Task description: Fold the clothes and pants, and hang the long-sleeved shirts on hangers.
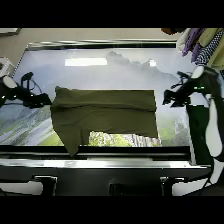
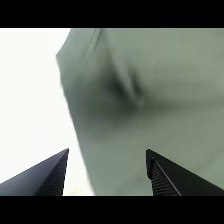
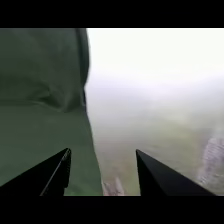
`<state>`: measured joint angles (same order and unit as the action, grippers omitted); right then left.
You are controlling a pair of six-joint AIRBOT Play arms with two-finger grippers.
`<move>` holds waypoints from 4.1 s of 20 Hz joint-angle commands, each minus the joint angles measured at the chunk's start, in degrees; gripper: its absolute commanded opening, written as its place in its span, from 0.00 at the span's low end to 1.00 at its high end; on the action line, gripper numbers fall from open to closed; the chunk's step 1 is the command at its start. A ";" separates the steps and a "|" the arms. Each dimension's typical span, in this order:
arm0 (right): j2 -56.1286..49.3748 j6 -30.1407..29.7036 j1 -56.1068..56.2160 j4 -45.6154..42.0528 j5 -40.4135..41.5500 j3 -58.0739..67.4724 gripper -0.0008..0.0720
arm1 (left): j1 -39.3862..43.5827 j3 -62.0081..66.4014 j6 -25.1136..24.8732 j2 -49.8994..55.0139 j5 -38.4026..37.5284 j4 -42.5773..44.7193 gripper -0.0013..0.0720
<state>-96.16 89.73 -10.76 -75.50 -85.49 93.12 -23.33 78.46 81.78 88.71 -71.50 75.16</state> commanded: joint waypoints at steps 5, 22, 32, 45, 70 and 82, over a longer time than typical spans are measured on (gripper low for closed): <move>9.94 -9.33 -11.13 20.59 0.66 -17.27 0.66 | -10.91 -38.40 -0.94 -25.51 1.95 -15.54 0.75; 13.79 -11.41 -10.27 30.51 2.91 -25.66 0.66 | -3.04 -56.08 -9.70 -22.43 18.95 -33.70 0.21; 13.73 -18.03 -12.92 22.53 10.08 -41.86 0.72 | -4.70 -53.86 -11.08 -22.84 16.46 -33.64 0.04; 13.73 -19.71 -5.99 27.45 16.94 -51.71 0.74 | -4.70 -53.46 -11.32 -22.84 16.06 -33.62 0.04; 28.87 -7.30 -2.16 26.23 15.41 -42.91 0.05 | -3.54 -35.12 9.42 -36.20 2.38 -12.50 0.04; 3.48 -3.37 4.63 19.58 23.50 -23.54 0.05 | 3.28 3.96 8.00 6.91 2.73 -11.61 0.04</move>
<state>-89.34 85.84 -6.81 -55.55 -63.99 67.68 -21.23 74.32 89.91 87.66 -67.55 63.44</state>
